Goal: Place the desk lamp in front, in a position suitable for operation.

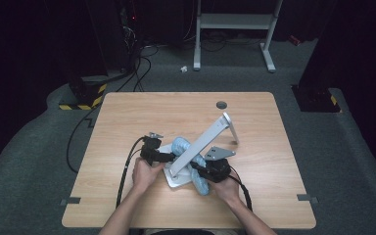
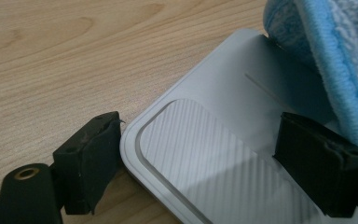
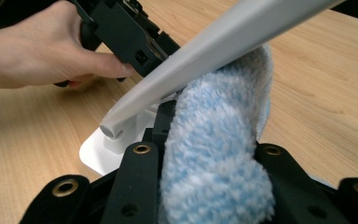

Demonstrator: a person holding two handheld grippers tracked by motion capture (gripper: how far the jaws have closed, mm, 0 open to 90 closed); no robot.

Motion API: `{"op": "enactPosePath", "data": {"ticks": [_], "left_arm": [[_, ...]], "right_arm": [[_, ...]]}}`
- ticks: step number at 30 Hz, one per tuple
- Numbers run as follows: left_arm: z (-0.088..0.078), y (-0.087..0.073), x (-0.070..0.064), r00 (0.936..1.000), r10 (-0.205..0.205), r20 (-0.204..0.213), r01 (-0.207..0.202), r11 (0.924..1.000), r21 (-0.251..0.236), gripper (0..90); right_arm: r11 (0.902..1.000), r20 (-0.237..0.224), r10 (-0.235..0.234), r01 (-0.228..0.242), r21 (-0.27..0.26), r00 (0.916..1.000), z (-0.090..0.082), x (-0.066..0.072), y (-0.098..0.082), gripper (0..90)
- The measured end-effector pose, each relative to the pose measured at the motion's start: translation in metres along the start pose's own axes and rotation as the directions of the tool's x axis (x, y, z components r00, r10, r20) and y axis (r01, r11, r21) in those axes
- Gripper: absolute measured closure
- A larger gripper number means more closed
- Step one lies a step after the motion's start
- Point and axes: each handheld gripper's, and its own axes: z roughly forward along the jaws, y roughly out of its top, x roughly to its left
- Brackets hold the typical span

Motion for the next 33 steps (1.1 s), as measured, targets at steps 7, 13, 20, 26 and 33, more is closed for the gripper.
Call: {"op": "enactPosePath", "data": {"ticks": [7, 13, 20, 26, 33], "left_arm": [[0.001, 0.001, 0.000, 1.0000, 0.001, 0.000, -0.001, 1.0000, -0.009, 15.8], [0.001, 0.001, 0.000, 1.0000, -0.002, -0.002, 0.002, 0.9999, -0.010, 15.8], [0.002, 0.001, -0.001, 1.0000, -0.005, -0.006, 0.005, 0.9999, -0.013, 15.8], [0.003, 0.001, -0.002, 1.0000, -0.002, -0.010, 0.002, 0.9999, -0.017, 15.7], [0.004, 0.003, -0.003, 1.0000, 0.000, -0.006, 0.000, 0.9999, -0.016, 15.7]], "right_arm": [[0.9895, 0.063, 0.055, -0.046, -0.137, 0.9965, -0.046, -0.021, 0.012, 71.2], [0.9660, 0.159, 0.099, -0.056, -0.252, 0.9824, -0.087, -0.043, 0.030, 71.1], [0.9535, 0.151, 0.127, -0.079, -0.291, 0.9804, -0.087, -0.041, 0.027, 71.3], [0.9874, 0.104, 0.041, -0.024, -0.156, 0.9937, -0.055, -0.027, 0.019, 71.4], [0.9989, 0.024, -0.042, 0.043, -0.021, 0.9988, -0.011, 0.003, 0.003, 71.4]]}}
